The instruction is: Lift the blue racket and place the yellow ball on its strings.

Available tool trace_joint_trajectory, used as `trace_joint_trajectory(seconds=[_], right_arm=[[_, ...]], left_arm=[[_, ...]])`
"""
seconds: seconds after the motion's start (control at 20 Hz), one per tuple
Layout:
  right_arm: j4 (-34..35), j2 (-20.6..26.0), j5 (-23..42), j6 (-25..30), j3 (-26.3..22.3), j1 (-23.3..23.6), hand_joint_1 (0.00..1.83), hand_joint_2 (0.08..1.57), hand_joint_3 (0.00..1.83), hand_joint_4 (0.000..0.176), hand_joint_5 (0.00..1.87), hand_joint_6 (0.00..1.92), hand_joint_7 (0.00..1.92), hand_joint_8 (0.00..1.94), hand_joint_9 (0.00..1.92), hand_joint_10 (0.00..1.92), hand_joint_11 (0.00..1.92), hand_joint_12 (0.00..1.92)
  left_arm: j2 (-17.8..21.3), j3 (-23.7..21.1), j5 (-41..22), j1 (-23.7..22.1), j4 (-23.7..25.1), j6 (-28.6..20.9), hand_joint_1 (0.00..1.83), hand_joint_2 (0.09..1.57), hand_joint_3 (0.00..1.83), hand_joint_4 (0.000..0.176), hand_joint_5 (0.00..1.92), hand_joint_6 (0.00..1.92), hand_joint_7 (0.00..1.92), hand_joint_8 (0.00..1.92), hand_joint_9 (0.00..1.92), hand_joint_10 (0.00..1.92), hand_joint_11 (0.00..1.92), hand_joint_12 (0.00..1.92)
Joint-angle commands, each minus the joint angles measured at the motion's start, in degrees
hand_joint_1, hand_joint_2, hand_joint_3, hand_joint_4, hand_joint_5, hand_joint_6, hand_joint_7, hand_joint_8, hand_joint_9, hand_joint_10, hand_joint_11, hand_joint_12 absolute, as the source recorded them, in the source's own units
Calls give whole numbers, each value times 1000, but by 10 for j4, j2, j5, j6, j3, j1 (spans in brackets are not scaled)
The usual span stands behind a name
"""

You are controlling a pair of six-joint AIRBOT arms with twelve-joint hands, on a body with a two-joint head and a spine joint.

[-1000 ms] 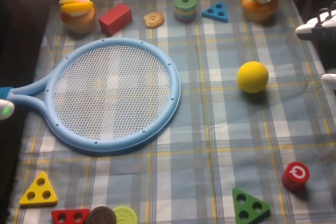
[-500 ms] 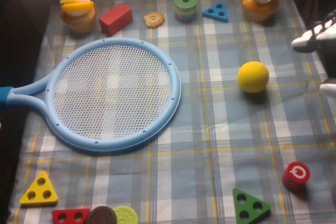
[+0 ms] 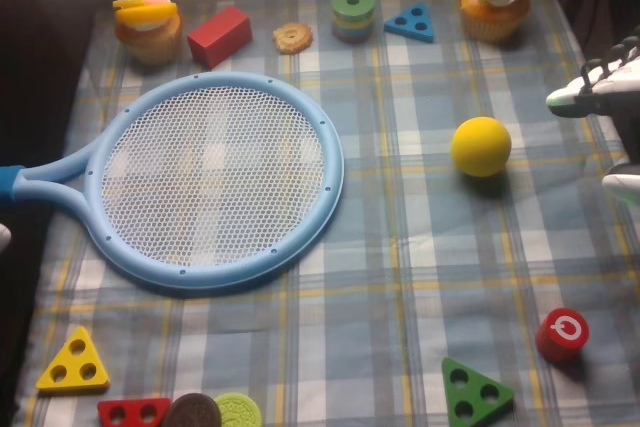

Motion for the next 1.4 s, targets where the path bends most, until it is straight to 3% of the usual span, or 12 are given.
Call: trace_joint_trajectory(seconds=[0.0,0.1,0.3,0.65,0.9,0.95,1.0,1.05,1.1,1.25,1.3,1.35], right_arm=[[7,-3,61,2,4,11,532,1301,0,0,552,5,606,4,658,8,493,491],[5,-3,59,2,4,11,538,1297,0,0,555,3,606,3,668,8,520,494],[1,-9,57,2,7,11,513,1299,0,0,573,7,614,4,697,15,562,507],[-7,-14,51,5,10,14,474,1343,6,0,565,1,598,1,649,2,494,507],[-14,-21,49,11,13,20,494,1335,0,0,602,7,598,3,667,6,518,517],[-15,-21,48,12,14,21,478,1337,0,0,608,5,613,6,673,6,519,527],[-15,-22,48,13,14,21,469,1344,0,0,605,1,611,1,668,1,490,584],[-15,-23,48,13,15,21,472,1345,0,0,603,0,609,1,666,0,464,643],[-16,-23,47,13,15,21,487,1341,1,0,604,0,612,0,676,1,454,704],[-17,-24,46,14,16,21,487,1340,0,0,602,1,607,1,686,3,460,745],[-17,-24,46,14,16,21,487,1340,0,0,602,1,607,1,686,3,460,745],[-17,-24,46,14,16,21,485,1341,1,0,610,4,612,3,686,3,459,748]], left_arm=[[-3,8,-42,-8,6,10,856,910,6,176,27,0,159,5,139,6,0,348],[-11,21,-19,-24,-8,43,857,917,1,176,106,9,170,2,171,6,0,487],[-38,44,12,-57,-45,151,827,956,5,176,89,1,145,0,141,1,0,381],[-59,75,46,-65,-105,226,949,920,1,176,153,4,234,3,211,3,0,470],[-67,86,58,-68,-120,233,980,969,5,172,279,8,426,9,368,8,96,450],[-68,87,58,-69,-121,233,1025,968,1,109,498,8,584,8,514,12,161,512],[-70,87,58,-70,-121,233,1071,953,0,77,623,13,694,14,609,19,177,648],[-72,88,59,-72,-120,233,1082,944,0,64,695,3,756,15,668,25,166,787],[-73,88,59,-72,-119,233,1030,974,0,91,705,1,777,13,688,24,150,877],[-79,90,61,-76,-120,233,1083,960,0,61,873,14,911,43,813,70,228,1092],[-81,91,61,-77,-120,233,1083,960,0,61,873,14,911,43,813,70,228,1092],[-82,92,62,-78,-121,233,1066,992,2,37,922,16,943,48,831,88,247,1177]])
